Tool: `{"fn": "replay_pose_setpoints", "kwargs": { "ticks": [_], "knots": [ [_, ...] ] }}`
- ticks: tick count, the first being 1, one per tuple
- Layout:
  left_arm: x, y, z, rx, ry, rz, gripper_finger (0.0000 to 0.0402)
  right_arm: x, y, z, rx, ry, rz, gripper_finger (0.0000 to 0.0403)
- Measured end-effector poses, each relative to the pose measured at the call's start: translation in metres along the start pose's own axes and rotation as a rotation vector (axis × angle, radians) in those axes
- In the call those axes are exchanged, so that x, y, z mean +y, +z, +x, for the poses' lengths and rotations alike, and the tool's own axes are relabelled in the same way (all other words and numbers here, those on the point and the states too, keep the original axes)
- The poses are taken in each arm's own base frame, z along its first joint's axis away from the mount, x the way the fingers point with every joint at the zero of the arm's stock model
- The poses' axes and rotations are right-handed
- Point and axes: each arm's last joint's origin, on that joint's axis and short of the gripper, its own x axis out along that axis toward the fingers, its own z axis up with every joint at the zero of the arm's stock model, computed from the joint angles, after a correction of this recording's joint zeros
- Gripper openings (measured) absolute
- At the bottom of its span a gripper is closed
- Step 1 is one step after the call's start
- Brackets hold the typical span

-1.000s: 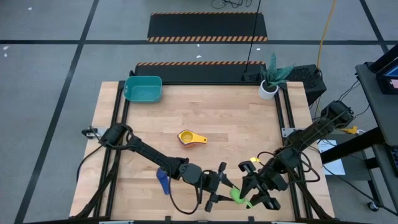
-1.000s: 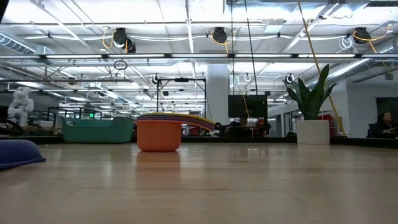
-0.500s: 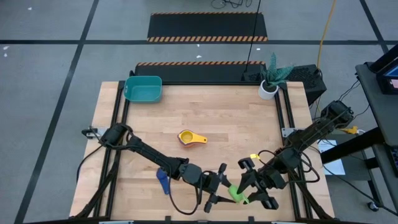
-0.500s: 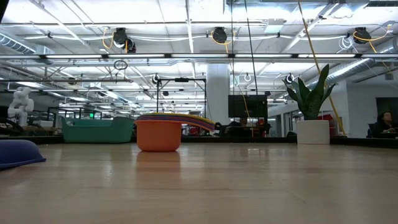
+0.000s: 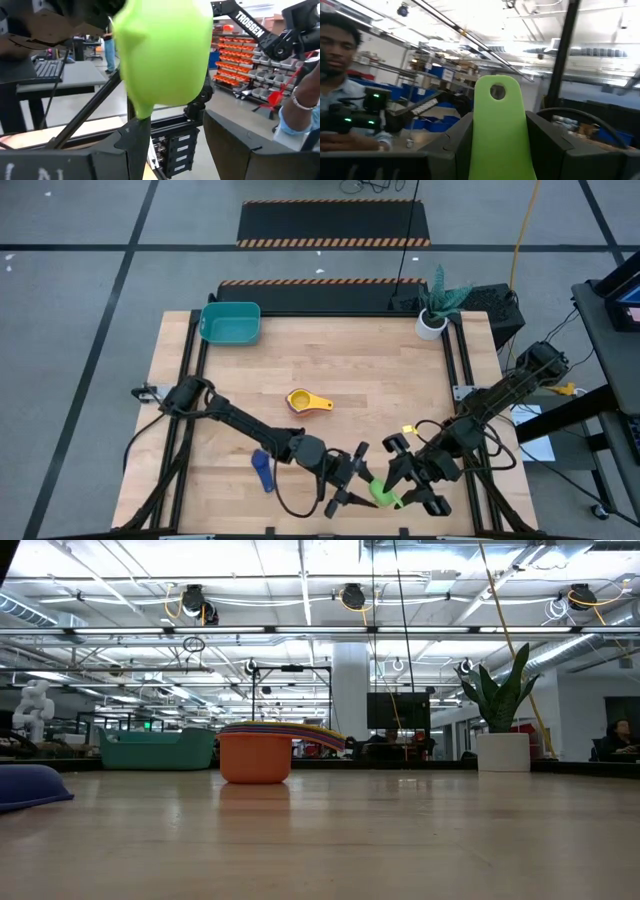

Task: Nest measuring cups in basket
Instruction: Stack the green measuring cup on top of the yellow measuring cup

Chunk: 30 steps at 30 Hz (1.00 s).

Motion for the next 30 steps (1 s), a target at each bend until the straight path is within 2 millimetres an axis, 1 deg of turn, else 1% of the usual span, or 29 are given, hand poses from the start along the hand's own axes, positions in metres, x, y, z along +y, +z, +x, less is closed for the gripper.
{"fn": "replay_pose_setpoints", "kwargs": {
  "ticks": [6, 15, 19, 24, 30],
  "knots": [
    [0.012, 0.0, -0.002, 0.003, -0.023, -0.022, 0.0184, 0.001, 0.0, 0.0, -0.008, 0.02, 0.012, 0.0141],
    [0.013, 0.001, -0.003, 0.005, -0.075, -0.016, 0.0184, 0.0, 0.0, 0.0, -0.006, 0.015, 0.053, 0.0141],
    [0.013, 0.003, -0.003, -0.024, -0.08, -0.017, 0.0184, 0.0, 0.0, 0.0, -0.001, 0.011, 0.064, 0.0141],
    [0.014, 0.006, -0.003, -0.045, -0.079, -0.018, 0.0184, -0.002, -0.003, 0.0, 0.039, -0.062, 0.074, 0.0141],
    [0.014, 0.005, -0.003, -0.044, -0.08, -0.022, 0.0184, -0.007, -0.005, 0.0, 0.042, -0.072, 0.109, 0.0141]
  ]
}}
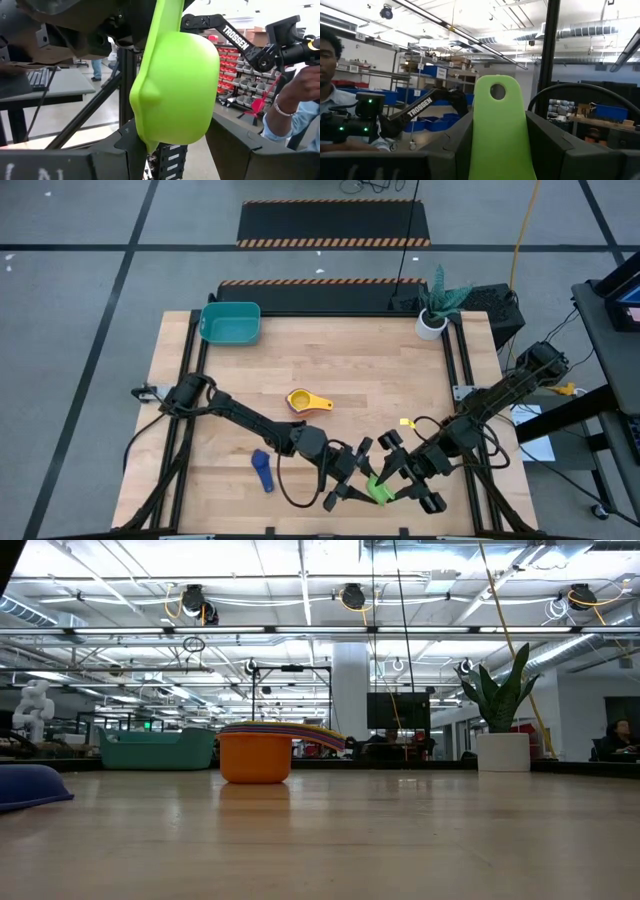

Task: Nest measuring cups in basket
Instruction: Stack the green measuring cup on top of the yellow measuring cup

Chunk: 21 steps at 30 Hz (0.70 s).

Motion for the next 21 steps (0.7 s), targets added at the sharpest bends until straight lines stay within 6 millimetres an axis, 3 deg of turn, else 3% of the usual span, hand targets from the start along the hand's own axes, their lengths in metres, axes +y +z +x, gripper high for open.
{"fn": "replay_pose_setpoints", "kwargs": {
  "ticks": [4, 13, 21],
  "knots": [
    [0.0, 0.0, 0.0, 0.0, 0.0, 0.0, 0.0179, 0.0, -0.0002, 0.0, 0.002, 0.001, 0.0, 0.0141],
    [-0.0033, -0.0003, 0.0004, 0.004, -0.062, 0.033, 0.011, 0.0004, 0.0005, 0.0, -0.005, 0.005, 0.007, 0.0141],
    [-0.0021, -0.0013, 0.0002, 0.013, -0.028, 0.03, 0.0099, 0.0002, 0.001, 0.0, -0.009, 0.003, 0.002, 0.0141]
  ]
}}
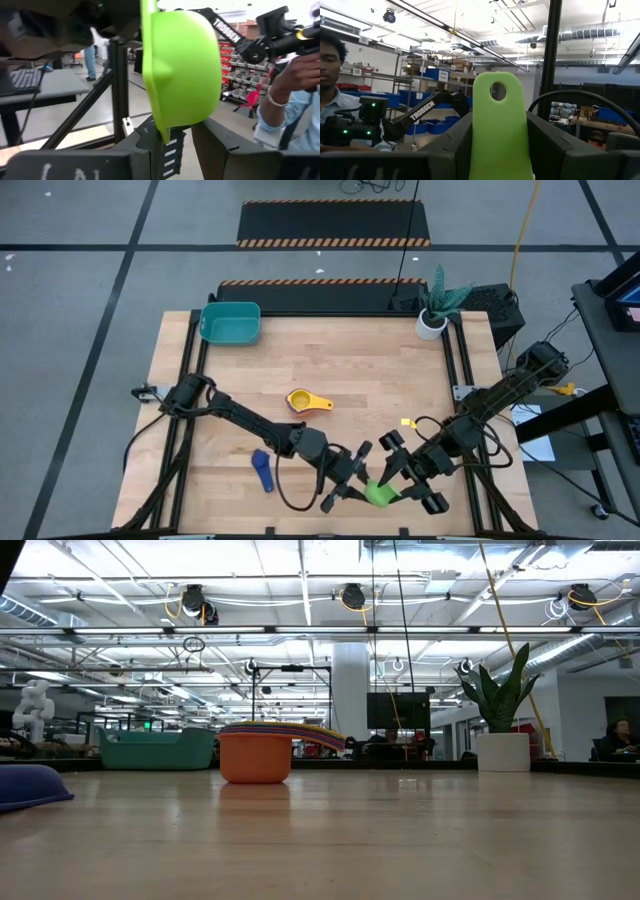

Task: Nest measuring cups in basket
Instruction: Stack the green measuring cup on top of the yellow measuring cup

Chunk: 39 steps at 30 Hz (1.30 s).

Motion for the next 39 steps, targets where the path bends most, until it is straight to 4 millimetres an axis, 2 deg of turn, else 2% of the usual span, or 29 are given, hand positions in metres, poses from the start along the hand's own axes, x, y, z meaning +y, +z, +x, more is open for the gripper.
{"fn": "replay_pose_setpoints", "kwargs": {
  "ticks": [3, 9, 17, 30, 39],
  "knots": [
    [0.0, 0.0, 0.0, 0.0, 0.014, 0.0, 0.0087, 0.0, 0.0, 0.0, -0.001, -0.001, -0.001, 0.0141],
    [0.001, 0.0, 0.0, -0.001, 0.023, 0.015, 0.0012, 0.0, 0.001, 0.0, -0.002, 0.0, -0.001, 0.0141],
    [0.001, 0.0, 0.0, -0.002, 0.022, 0.019, 0.0008, 0.002, 0.001, 0.0, -0.007, 0.036, -0.032, 0.0145],
    [-0.006, 0.004, 0.002, -0.025, 0.03, 0.063, 0.0007, 0.005, -0.003, 0.0, 0.044, -0.052, -0.038, 0.0242],
    [-0.011, 0.01, 0.002, -0.03, 0.089, 0.074, 0.0006, 0.003, -0.003, -0.001, 0.05, -0.137, -0.029, 0.026]
  ]
}}
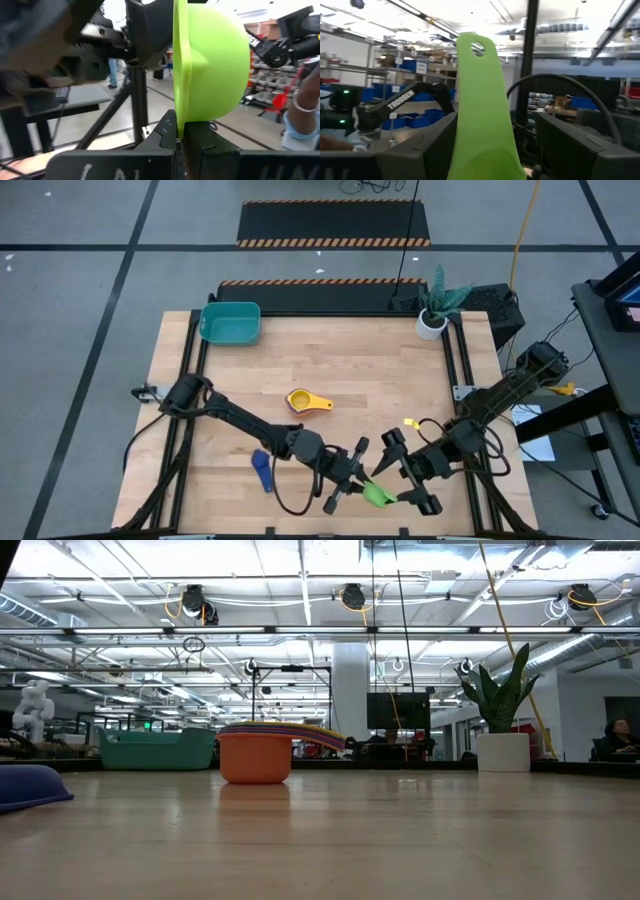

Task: Nest measuring cups in basket
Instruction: Stack the green measuring cup on top of the yellow measuring cup

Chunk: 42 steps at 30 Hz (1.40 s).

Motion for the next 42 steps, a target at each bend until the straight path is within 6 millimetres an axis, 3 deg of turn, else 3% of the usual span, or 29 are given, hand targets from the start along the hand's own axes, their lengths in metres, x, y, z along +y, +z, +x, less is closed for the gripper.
{"fn": "replay_pose_setpoints", "kwargs": {
  "ticks": [10, 19, 31, 42],
  "knots": [
    [-0.023, 0.032, -0.009, 0.155, 0.169, 0.09, 0.0006, 0.002, 0.003, -0.003, 0.033, -0.062, -0.022, 0.0261],
    [-0.044, 0.052, -0.025, 0.323, 0.352, 0.139, 0.0006, 0.007, 0.003, -0.007, 0.088, -0.227, -0.1, 0.0261],
    [-0.056, 0.056, -0.049, 0.568, 0.696, 0.238, 0.0006, -0.001, -0.005, -0.018, 0.318, -0.609, -0.225, 0.0261],
    [-0.051, 0.043, -0.069, 0.772, 0.836, 0.287, 0.0009, 0.005, -0.003, -0.025, 0.412, -0.757, -0.376, 0.026]
  ]
}}
